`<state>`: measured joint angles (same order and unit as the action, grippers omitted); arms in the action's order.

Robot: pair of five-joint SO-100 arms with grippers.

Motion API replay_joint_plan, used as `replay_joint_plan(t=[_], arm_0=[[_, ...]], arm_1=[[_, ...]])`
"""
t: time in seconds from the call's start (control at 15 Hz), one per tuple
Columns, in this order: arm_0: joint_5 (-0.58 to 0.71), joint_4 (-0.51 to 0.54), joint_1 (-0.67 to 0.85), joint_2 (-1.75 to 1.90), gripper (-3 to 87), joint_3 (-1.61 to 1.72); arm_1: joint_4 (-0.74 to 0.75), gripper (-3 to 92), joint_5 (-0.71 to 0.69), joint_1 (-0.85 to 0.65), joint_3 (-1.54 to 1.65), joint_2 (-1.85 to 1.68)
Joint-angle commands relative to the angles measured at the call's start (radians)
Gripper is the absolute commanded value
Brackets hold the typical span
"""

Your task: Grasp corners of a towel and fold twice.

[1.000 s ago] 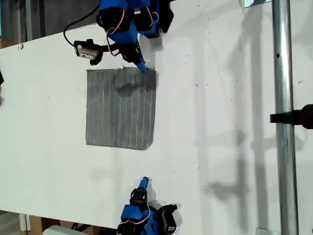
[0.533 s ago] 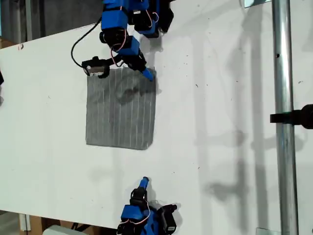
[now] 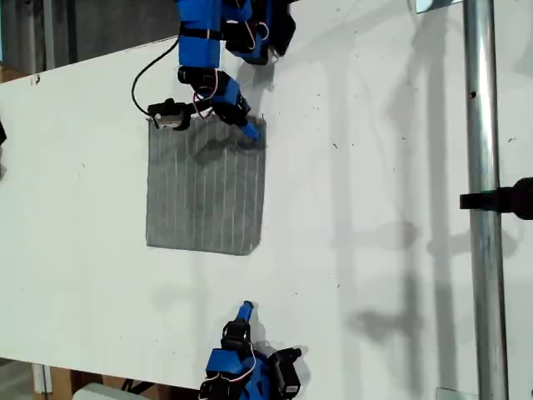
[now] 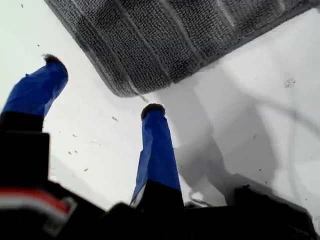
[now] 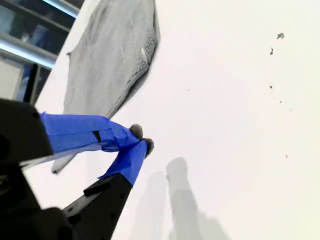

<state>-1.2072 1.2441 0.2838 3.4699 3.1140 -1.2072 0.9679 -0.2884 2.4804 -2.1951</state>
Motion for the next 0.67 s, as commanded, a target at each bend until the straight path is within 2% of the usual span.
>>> replay_joint_plan(t=[0.0,0.13,0.33,0.4,0.53,0.6], arm_0=[[-0.009,-0.014,-0.011,0.006,-2.9,0.006],[-0.011,-0.012,-0.012,0.006,-2.9,0.006],[-0.012,-0.011,-0.014,0.006,-2.9,0.006],[-0.012,-0.011,-0.014,0.006,-2.9,0.006],[-0.012,-0.011,-0.014,0.006,-2.9,0.006],[-0.012,-0.011,-0.014,0.006,-2.9,0.006]], arm_1=[[0.044,32.2,-0.017,-0.057,0.009,0.012],[0.117,30.2,-0.018,-0.086,0.032,0.103],[0.140,24.9,-0.014,-0.060,-0.048,0.259],[0.150,17.0,-0.011,-0.049,-0.054,0.264],[0.176,10.3,0.002,-0.028,-0.058,0.261],[0.181,1.0,0.014,-0.018,-0.055,0.249]])
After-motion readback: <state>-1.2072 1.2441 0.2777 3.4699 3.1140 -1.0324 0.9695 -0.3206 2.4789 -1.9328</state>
